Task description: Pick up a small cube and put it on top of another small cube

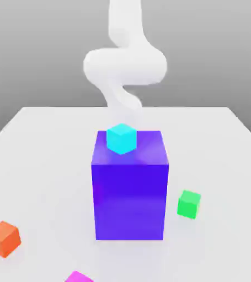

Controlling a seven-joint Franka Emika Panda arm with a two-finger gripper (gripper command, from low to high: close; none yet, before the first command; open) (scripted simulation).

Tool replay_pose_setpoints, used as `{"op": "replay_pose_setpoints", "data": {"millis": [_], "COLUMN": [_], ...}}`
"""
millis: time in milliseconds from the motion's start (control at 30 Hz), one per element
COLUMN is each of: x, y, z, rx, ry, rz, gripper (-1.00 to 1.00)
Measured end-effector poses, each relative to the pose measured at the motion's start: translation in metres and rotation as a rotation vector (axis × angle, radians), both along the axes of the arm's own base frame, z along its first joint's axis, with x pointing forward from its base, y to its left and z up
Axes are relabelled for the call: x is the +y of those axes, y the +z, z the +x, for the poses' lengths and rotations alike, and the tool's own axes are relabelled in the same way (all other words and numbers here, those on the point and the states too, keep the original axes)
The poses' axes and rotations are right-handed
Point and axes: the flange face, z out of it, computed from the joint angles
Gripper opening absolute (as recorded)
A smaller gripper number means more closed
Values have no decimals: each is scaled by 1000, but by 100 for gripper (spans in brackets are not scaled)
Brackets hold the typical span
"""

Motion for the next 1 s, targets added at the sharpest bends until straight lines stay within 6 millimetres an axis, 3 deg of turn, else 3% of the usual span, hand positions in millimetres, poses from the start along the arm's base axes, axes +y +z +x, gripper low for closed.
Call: {"op": "replay_pose_setpoints", "data": {"millis": [233,500,733,1000], "x": [-18,-45,-70,-87], "y": [-95,-222,-346,-490], "z": [81,141,163,155], "rx": [174,366,532,709], "ry": [-104,-222,-331,-441], "rz": [40,89,135,186], "gripper": [0,0,0,0]}}
